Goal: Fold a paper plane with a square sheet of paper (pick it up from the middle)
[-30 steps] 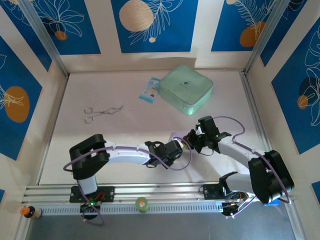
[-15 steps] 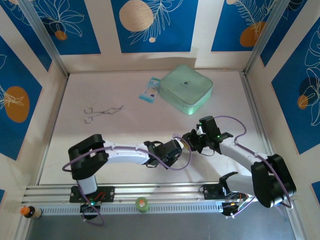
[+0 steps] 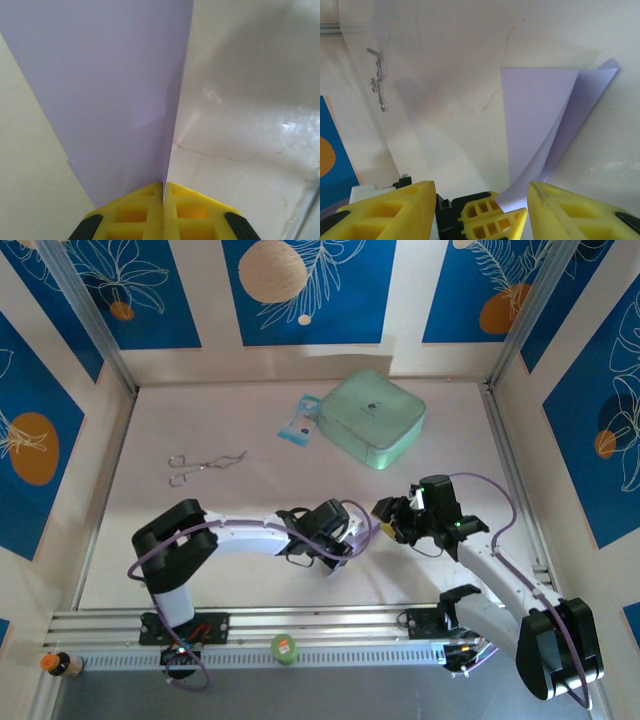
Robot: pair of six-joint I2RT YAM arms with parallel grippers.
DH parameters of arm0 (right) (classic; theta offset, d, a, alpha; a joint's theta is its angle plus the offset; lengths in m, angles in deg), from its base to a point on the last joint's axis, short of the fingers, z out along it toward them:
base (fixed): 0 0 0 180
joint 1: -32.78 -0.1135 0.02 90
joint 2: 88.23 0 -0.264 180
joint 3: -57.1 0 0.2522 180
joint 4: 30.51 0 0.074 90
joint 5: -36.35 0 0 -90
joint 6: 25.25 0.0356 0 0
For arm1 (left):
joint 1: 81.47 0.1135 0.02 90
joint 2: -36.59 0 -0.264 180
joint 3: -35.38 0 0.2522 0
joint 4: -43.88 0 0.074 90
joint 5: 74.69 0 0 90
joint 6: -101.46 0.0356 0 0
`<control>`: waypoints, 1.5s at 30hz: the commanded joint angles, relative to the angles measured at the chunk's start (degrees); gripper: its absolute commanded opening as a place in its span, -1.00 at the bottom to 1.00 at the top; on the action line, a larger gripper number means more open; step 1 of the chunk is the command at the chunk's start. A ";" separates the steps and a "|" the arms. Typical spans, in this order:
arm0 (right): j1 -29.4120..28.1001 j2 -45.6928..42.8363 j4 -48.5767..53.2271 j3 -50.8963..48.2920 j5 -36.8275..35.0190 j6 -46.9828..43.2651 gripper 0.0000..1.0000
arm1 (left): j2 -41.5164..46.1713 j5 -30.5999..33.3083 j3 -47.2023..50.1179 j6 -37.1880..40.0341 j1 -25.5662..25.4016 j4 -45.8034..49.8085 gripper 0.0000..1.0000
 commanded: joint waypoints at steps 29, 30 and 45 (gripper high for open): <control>-4.91 3.71 -13.03 -6.50 2.63 -4.14 -0.62 | -8.08 -23.81 8.57 -22.63 10.21 -27.34 -0.98; -5.41 4.77 -13.66 -6.18 2.30 -4.63 -0.65 | -8.02 -23.45 8.74 -23.19 10.39 -27.55 -0.99; -6.80 15.54 -27.25 -5.25 3.85 -4.58 -0.79 | -11.20 -23.54 16.75 -38.95 13.33 -49.91 -1.00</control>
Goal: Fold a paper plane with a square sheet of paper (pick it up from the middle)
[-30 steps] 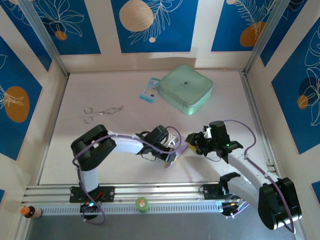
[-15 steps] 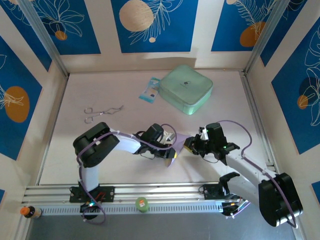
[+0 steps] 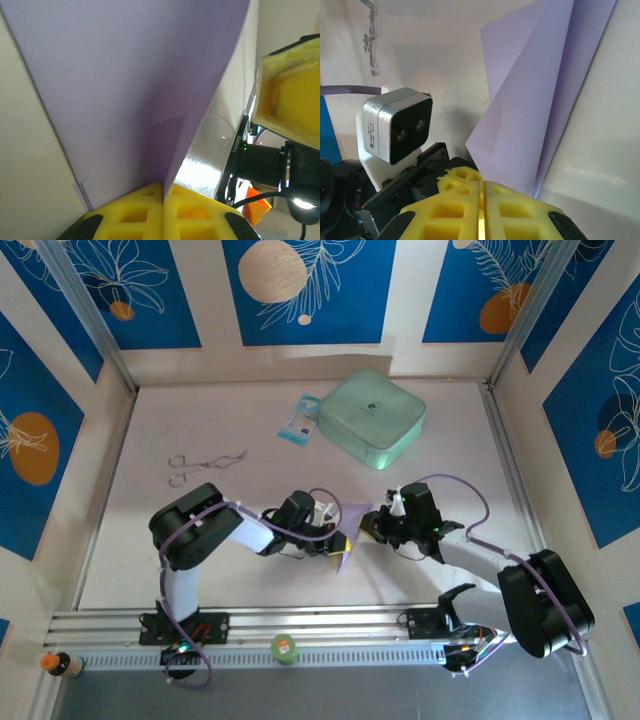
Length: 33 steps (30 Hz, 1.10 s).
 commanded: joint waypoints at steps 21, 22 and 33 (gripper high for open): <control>0.96 15.41 -10.88 4.44 6.35 -0.73 -0.81 | 0.34 5.32 5.42 -7.65 1.88 -6.43 -1.00; 1.07 15.76 -11.38 4.49 6.52 -0.68 -0.81 | 0.40 5.43 5.50 -7.61 1.88 -6.50 -1.00; 1.78 19.23 -12.61 5.96 9.02 -1.72 -0.81 | 0.37 6.96 7.24 -9.89 2.26 -8.85 -1.00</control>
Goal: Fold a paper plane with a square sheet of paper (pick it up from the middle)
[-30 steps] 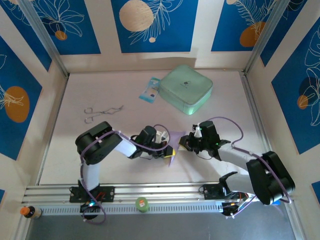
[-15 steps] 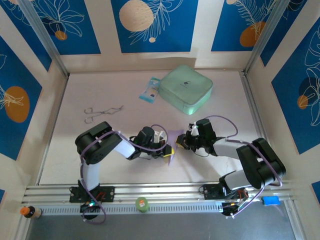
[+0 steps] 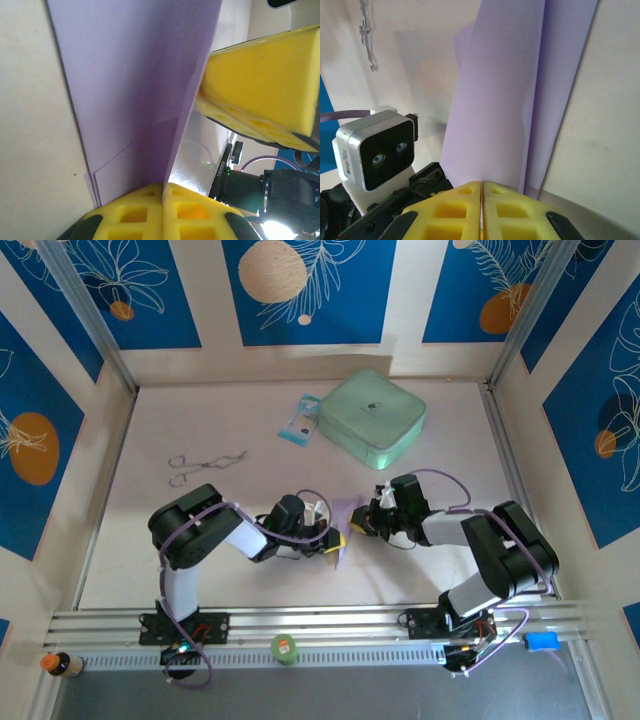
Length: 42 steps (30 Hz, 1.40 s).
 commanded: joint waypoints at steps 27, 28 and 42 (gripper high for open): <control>-0.14 11.05 -2.87 5.86 5.92 -3.67 -0.82 | 0.74 5.75 4.53 -2.95 1.89 2.12 -1.00; -0.22 11.35 -2.71 6.06 5.83 -3.73 -0.82 | 0.78 5.88 4.60 -2.97 1.89 2.29 -1.00; -3.83 15.58 11.46 11.29 -2.09 -5.85 -0.86 | 2.32 6.46 4.55 -1.40 2.34 7.19 -0.82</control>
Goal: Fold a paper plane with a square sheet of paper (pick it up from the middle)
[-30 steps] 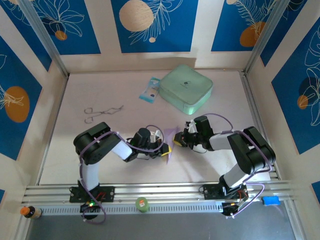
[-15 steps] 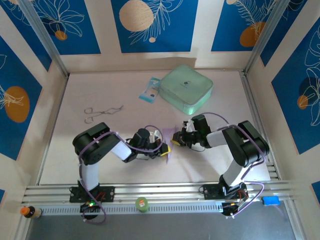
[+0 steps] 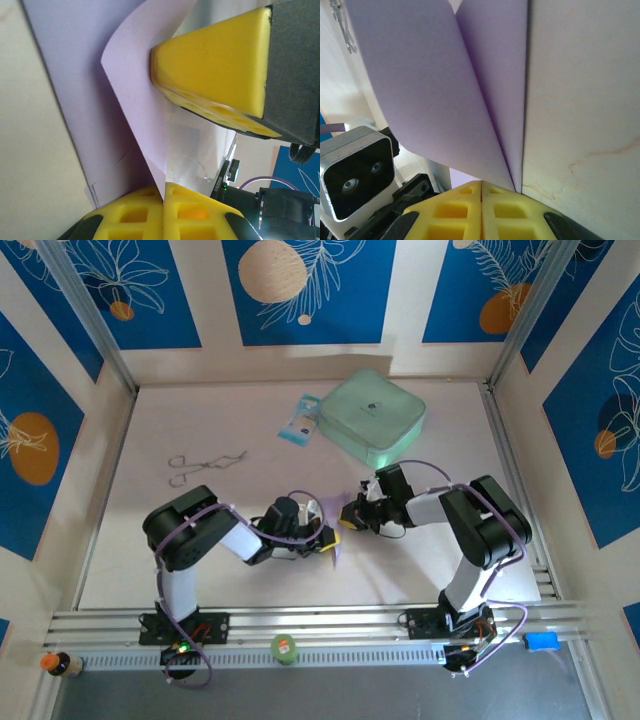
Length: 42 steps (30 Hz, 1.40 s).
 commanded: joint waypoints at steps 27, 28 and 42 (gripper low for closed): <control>-3.21 1.35 6.61 -1.32 -8.79 2.87 -0.87 | 5.83 -2.40 -6.29 14.93 -0.83 34.68 -0.83; -3.22 1.35 6.66 -1.32 -8.90 2.88 -0.87 | 5.79 -2.97 -6.20 14.93 -0.81 34.34 -0.82; -3.66 1.79 7.16 -1.19 -9.78 3.44 -0.88 | 7.77 -2.63 -5.07 16.25 -0.92 36.63 -0.65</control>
